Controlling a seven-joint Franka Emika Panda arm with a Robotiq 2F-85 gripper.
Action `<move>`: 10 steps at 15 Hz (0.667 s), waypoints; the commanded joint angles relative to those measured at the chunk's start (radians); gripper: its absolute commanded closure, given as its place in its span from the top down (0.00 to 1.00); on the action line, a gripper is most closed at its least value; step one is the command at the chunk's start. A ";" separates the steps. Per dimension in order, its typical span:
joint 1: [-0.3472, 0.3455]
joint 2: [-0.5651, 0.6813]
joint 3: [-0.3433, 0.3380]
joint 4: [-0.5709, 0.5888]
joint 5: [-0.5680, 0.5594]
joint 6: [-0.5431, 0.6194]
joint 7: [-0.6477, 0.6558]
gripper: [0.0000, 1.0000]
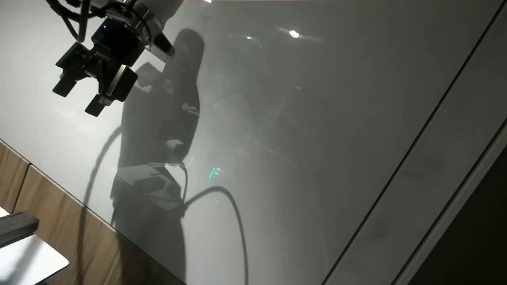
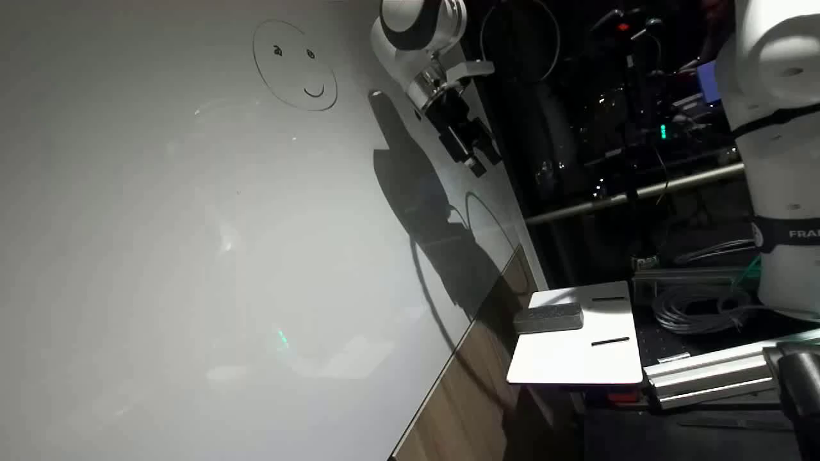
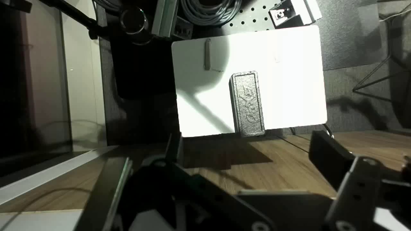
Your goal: Erase the drawing on the white board
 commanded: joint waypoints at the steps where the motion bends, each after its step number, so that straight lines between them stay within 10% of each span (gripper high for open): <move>1: 0.005 0.000 -0.004 0.002 -0.001 -0.002 0.001 1.00; 10: 0.004 -0.032 -0.020 -0.068 0.053 0.093 -0.035 1.00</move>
